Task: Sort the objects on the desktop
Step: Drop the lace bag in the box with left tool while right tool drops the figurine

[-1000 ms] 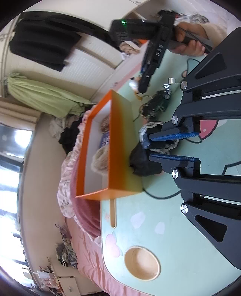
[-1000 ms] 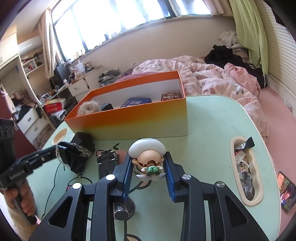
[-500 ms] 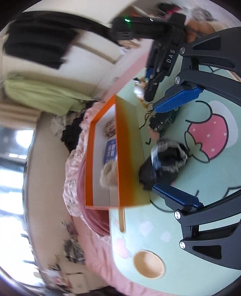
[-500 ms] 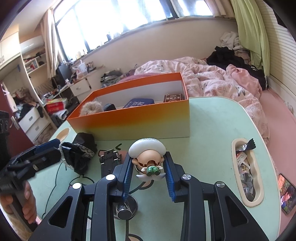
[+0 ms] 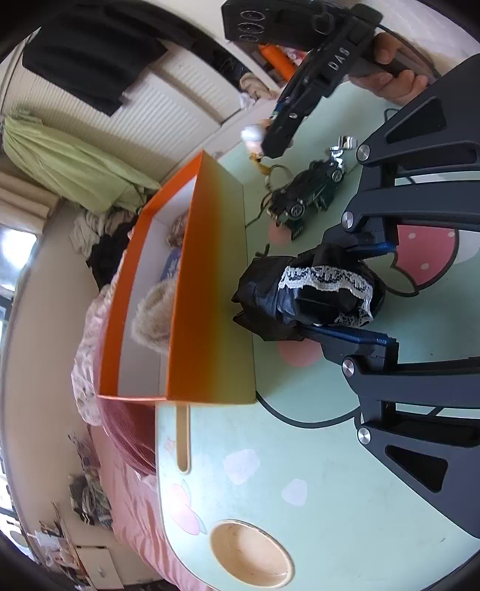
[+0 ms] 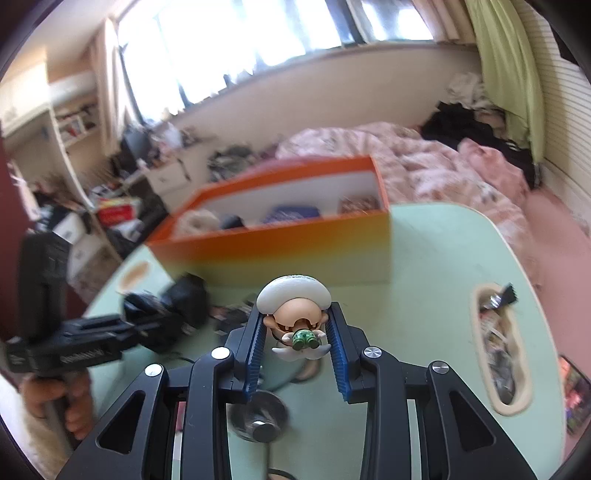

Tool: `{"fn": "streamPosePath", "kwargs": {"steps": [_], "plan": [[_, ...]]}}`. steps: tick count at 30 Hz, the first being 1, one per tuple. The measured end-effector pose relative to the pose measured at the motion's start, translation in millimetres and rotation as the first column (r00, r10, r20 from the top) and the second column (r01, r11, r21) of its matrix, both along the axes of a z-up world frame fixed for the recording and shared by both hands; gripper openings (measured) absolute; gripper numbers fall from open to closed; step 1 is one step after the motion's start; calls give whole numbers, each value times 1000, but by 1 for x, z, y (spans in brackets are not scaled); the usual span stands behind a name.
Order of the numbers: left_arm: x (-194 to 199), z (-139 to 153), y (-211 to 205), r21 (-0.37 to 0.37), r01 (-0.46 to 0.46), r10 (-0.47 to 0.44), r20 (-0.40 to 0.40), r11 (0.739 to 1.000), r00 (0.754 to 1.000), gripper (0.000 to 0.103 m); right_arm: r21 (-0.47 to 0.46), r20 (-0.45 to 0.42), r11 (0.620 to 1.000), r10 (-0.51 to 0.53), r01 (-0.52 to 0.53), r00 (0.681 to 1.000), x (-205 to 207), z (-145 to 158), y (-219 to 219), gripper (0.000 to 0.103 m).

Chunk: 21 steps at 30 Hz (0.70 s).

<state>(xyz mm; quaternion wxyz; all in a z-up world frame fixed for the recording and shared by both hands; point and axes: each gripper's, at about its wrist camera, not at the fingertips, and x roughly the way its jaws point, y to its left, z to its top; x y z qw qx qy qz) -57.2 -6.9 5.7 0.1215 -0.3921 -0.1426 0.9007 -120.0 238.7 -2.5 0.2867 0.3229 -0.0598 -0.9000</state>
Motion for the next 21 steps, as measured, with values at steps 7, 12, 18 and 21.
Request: {"fn": "streamPosePath", "kwargs": {"steps": [7, 12, 18, 21], "plan": [[20, 56, 3, 16, 18, -13, -265, 1000, 964, 31, -162, -122, 987, -16, -4, 992, -13, 39, 15, 31], [-18, 83, -2, 70, -38, 59, -313, 997, 948, 31, -224, -96, 974, -44, 22, 994, -47, 64, 13, 31], [-45, 47, -7, 73, -96, 112, -257, 993, 960, 73, -158, -45, 987, -43, 35, 998, -83, 48, -10, 56], [-36, 37, -16, 85, -114, 134, -288, 990, 948, 75, -167, -70, 985, -48, 36, 996, -72, 44, -8, 56]]}}
